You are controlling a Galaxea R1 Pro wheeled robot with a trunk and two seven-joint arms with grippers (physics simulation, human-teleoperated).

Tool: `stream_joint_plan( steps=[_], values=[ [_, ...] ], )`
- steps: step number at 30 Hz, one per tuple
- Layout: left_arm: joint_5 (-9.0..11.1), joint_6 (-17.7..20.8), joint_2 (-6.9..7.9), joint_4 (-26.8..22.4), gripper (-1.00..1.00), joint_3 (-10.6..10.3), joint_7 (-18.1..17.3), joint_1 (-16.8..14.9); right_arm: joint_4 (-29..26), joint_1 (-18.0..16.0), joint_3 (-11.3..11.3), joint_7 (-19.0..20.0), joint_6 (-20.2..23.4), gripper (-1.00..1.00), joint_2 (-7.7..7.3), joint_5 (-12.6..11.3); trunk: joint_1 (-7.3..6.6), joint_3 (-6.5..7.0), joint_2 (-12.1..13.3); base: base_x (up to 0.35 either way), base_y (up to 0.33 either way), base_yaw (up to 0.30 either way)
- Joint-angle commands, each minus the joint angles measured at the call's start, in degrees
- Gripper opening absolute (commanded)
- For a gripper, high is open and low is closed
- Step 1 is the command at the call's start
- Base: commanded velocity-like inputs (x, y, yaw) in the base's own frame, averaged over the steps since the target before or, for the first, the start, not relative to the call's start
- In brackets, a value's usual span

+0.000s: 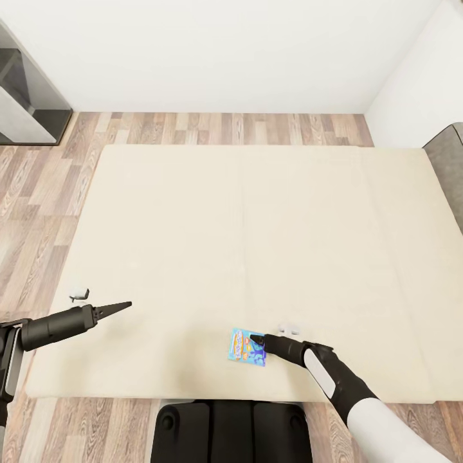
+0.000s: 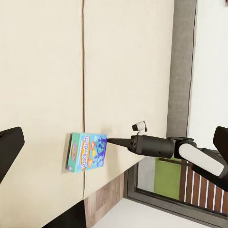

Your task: Put all the toys in the child's room - the three board games (two on the bed and one on the table), the two jigsaw puzzles on the table, and the tennis ball on the table - inside the toy box on the table in the child's room.

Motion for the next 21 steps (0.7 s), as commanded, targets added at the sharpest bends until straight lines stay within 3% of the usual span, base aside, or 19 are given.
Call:
stream_joint_plan(
  steps=[1, 21],
  values=[
    [-0.1, 0.6, 0.0, -0.02, 1.0, 0.01, -0.27, -0.02, -0.06, -0.02, 0.18, -0.05, 0.23, 1.0, -0.06, -0.31, 0.03, -0.06, -0.09, 0.0, 0.0, 0.0],
    [-0.1, 0.53, -0.02, -0.03, 1.0, 0.06, -0.27, -0.02, -0.06, -0.01, -0.3, 0.55, 0.19, 1.0, -0.13, -1.08, 0.03, -0.06, -0.09, 0.0, 0.0, 0.0]
  ],
)
